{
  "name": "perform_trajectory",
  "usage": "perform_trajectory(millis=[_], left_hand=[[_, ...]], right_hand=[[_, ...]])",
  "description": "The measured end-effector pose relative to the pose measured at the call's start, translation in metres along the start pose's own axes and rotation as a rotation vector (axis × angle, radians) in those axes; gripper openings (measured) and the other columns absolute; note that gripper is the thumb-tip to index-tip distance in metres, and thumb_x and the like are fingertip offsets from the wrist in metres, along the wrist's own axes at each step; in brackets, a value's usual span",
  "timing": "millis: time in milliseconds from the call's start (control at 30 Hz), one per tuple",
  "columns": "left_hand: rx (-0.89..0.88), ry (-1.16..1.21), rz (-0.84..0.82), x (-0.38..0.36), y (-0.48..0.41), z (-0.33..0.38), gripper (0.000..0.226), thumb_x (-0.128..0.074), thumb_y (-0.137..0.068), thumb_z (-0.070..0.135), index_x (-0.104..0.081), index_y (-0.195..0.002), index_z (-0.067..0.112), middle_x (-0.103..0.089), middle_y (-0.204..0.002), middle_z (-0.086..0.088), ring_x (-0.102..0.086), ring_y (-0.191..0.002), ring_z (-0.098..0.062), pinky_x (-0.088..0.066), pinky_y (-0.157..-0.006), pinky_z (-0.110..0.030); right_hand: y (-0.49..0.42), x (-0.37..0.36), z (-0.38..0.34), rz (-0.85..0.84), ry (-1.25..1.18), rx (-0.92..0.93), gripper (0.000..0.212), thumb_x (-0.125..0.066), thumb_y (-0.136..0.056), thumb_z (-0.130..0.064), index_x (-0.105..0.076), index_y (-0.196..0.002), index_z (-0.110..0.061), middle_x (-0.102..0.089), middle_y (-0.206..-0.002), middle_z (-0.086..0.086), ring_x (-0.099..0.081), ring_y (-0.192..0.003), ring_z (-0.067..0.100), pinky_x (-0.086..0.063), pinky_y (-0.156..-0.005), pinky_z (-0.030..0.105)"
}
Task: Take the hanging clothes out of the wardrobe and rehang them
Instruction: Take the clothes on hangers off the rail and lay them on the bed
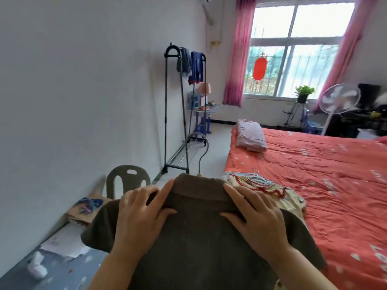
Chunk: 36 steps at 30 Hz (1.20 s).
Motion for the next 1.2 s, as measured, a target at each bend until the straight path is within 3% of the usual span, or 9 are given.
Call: perform_trajectory(millis=[100,233,633,733,867,967,1200], left_hand=[[-0.082,0.105,0.001,-0.045,-0.032,0.03,0.052,-0.025,-0.095,0.054,-0.041,-0.133,0.023,-0.057,-0.1,-0.007,-0.048,-0.092,-0.02,-0.041,-0.087,-0.046],[-0.146,0.222,-0.008,-0.105,-0.066,0.07,0.051,-0.027,-0.095,0.056,-0.041,-0.133,0.025,-0.055,-0.1,-0.005,-0.048,-0.092,-0.021,-0.033,-0.087,-0.039],[-0.205,0.312,-0.1,-0.294,-0.162,0.184,0.053,-0.025,-0.095,0.056,-0.041,-0.134,0.025,-0.046,-0.107,0.001,-0.047,-0.095,-0.018,-0.039,-0.083,-0.039],[-0.201,0.337,-0.107,-0.33,-0.179,0.197,0.052,-0.03,-0.093,0.055,-0.041,-0.134,0.026,-0.047,-0.105,0.002,-0.048,-0.094,-0.019,-0.033,-0.084,-0.035],[-0.195,0.365,-0.137,-0.383,-0.198,0.206,0.052,-0.031,-0.094,0.054,-0.039,-0.136,0.026,-0.049,-0.104,0.001,-0.049,-0.093,-0.019,-0.042,-0.083,-0.04],[-0.207,0.383,-0.15,-0.427,-0.21,0.206,0.05,-0.033,-0.094,0.051,-0.039,-0.136,0.024,-0.05,-0.108,-0.001,-0.049,-0.096,-0.019,-0.047,-0.082,-0.045],[-0.178,0.444,-0.271,-0.528,-0.24,0.195,0.05,-0.038,-0.092,0.05,-0.041,-0.135,0.024,-0.058,-0.104,-0.002,-0.049,-0.096,-0.018,-0.048,-0.08,-0.042]], right_hand=[[0.01,0.008,0.045,0.002,0.107,-0.07,0.051,-0.052,-0.086,-0.049,-0.046,-0.13,-0.023,-0.063,-0.112,0.0,-0.053,-0.097,0.013,-0.044,-0.085,0.027],[0.023,0.013,0.107,0.013,0.223,-0.123,0.048,-0.051,-0.088,-0.049,-0.048,-0.13,-0.025,-0.052,-0.119,-0.007,-0.052,-0.098,0.013,-0.045,-0.085,0.03],[0.045,-0.025,0.324,-0.072,0.28,-0.232,0.051,-0.049,-0.087,-0.049,-0.045,-0.131,-0.024,-0.058,-0.116,-0.003,-0.053,-0.099,0.014,-0.047,-0.084,0.029],[0.044,-0.04,0.363,-0.092,0.286,-0.242,0.052,-0.053,-0.086,-0.048,-0.046,-0.131,-0.024,-0.058,-0.116,-0.002,-0.053,-0.101,0.014,-0.047,-0.084,0.031],[0.047,-0.068,0.408,-0.105,0.294,-0.255,0.05,-0.052,-0.086,-0.047,-0.047,-0.13,-0.024,-0.062,-0.112,0.001,-0.052,-0.099,0.016,-0.051,-0.08,0.034],[0.046,-0.097,0.44,-0.136,0.302,-0.273,0.05,-0.051,-0.086,-0.047,-0.048,-0.13,-0.024,-0.063,-0.112,0.002,-0.052,-0.098,0.016,-0.045,-0.085,0.03],[0.042,-0.17,0.504,-0.176,0.286,-0.312,0.051,-0.055,-0.084,-0.046,-0.049,-0.129,-0.024,-0.055,-0.117,-0.002,-0.053,-0.099,0.016,-0.042,-0.086,0.03]])
Point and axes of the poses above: each hand's wrist, its own y-axis away from the middle knuckle, its own x-axis out of the back of the hand, z = x × y, the point moved 7 cm from there along -y, towards the middle knuckle
